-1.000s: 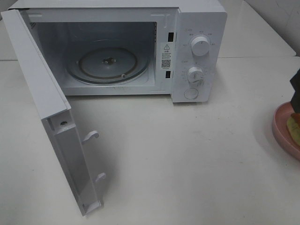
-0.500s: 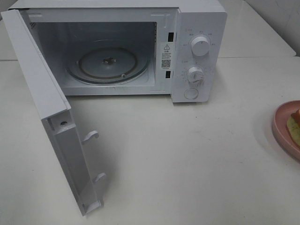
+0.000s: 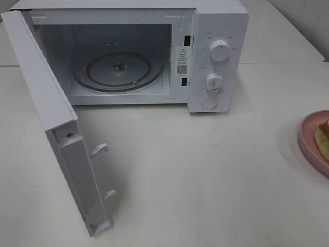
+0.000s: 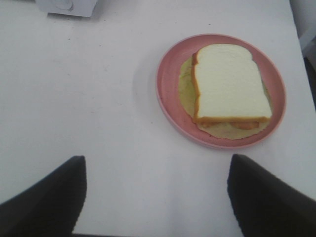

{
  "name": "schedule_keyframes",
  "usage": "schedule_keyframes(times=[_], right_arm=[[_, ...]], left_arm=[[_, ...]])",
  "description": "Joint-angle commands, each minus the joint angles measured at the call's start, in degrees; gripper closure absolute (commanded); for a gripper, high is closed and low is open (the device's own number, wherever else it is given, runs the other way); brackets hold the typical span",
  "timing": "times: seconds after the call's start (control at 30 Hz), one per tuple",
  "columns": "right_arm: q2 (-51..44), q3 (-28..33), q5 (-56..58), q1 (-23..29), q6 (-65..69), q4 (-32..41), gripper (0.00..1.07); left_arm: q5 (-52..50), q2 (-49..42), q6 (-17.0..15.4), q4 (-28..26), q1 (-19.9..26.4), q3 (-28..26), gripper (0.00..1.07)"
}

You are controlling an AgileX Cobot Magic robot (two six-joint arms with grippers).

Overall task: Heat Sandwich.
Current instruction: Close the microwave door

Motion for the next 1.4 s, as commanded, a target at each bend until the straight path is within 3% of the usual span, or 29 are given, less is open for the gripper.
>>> schedule_keyframes(times=[0.03, 0.4, 1.4], right_arm=[[-6.99, 2.98, -0.29, -3.21, -0.92, 0.4, 0.31], [-19.25, 2.92, -0.46, -3.55, -3.27, 2.06, 0.31], [-19.48, 2.92, -0.46, -3.55, -3.38, 2.64, 0.32]], left_arm=[[0.0, -0.46, -0.23, -0.46, 0.17, 0.06, 0.09], [0.0, -0.46, -0.23, -0.46, 0.17, 0.06, 0.09], [0.0, -0.52, -0.23, -0.46, 0.17, 0.06, 0.09]])
